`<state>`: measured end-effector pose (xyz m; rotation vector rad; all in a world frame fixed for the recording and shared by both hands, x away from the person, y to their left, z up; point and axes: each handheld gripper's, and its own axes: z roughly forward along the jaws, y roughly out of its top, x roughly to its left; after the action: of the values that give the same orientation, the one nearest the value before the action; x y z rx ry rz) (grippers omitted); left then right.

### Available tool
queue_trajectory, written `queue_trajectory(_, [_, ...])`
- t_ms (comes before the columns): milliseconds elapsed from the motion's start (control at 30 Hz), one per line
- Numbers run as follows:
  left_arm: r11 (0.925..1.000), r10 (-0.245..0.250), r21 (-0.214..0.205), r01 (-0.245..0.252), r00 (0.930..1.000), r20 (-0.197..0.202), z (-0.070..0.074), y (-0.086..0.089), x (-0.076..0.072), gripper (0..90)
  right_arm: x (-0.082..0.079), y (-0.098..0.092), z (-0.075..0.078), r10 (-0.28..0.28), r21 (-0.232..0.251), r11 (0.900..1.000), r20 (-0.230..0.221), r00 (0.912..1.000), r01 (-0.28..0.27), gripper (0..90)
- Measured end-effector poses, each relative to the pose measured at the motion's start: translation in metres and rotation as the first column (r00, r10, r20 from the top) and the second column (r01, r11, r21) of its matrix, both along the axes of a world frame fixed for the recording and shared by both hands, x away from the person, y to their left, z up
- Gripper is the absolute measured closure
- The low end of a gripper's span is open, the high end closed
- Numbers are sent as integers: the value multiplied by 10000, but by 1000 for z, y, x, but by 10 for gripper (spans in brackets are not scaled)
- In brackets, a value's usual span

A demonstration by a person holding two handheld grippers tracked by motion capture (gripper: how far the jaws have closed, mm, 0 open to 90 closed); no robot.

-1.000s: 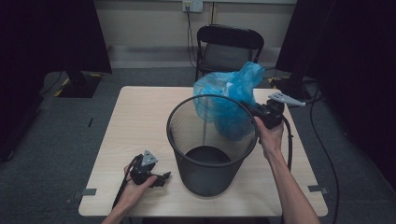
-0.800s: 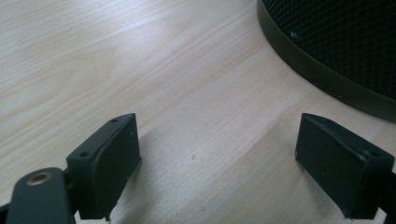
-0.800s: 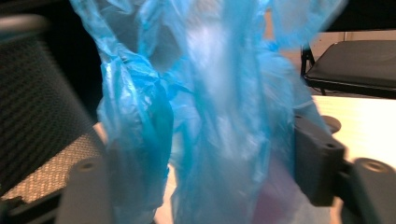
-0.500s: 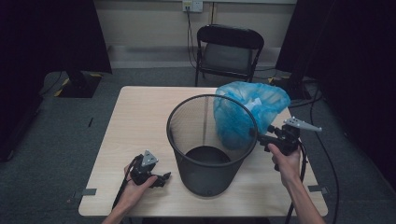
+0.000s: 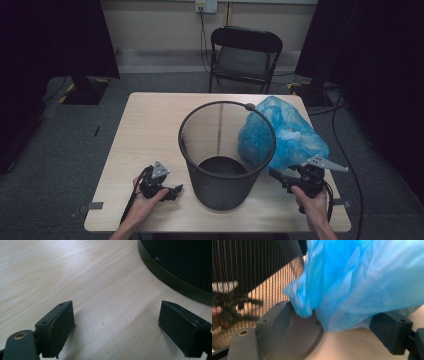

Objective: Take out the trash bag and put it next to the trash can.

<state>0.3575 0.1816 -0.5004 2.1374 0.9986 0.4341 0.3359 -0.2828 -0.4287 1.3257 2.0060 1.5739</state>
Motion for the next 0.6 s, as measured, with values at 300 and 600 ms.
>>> queue_trajectory(300, [10000,71,-9,-71,10000,2,0,-1,-1,127,-18,1,-30,-382,-1191,9924,-530,9979,317,169])
queue_trajectory(600, [9998,189,-14,-189,9998,-21,0,-2,-3,127,-33,0,-51,-1059,-2489,9653,-966,9897,790,172])
